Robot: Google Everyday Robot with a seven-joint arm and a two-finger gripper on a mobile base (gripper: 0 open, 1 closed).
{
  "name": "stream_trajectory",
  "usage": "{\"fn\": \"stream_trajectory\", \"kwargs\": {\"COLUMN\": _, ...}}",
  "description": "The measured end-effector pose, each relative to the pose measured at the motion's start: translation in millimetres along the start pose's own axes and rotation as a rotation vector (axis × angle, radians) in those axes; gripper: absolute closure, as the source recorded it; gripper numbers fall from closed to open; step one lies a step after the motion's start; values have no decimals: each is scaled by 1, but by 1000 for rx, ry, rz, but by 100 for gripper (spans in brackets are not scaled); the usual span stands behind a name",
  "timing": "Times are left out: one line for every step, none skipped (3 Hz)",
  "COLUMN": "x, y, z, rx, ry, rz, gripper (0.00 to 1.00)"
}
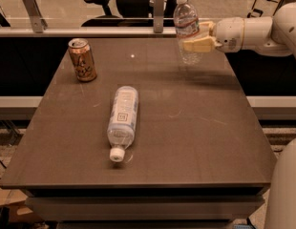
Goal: Place water bottle upright
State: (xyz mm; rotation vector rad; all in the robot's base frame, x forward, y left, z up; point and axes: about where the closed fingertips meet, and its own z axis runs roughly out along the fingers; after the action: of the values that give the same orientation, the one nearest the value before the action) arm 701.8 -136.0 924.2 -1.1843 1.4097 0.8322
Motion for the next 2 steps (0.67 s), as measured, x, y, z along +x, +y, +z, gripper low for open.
{"fn": "stream_trajectory", "kwargs": {"x": 15, "y": -16, "z": -3, "rx": 29, "ry": -17, "rz": 5, "gripper": 100}}
{"fn": "stream_trajectory", "kwargs": {"x": 28, "y": -31, "z": -7, "rx": 55, "ry": -48, "rz": 16, "gripper": 100}}
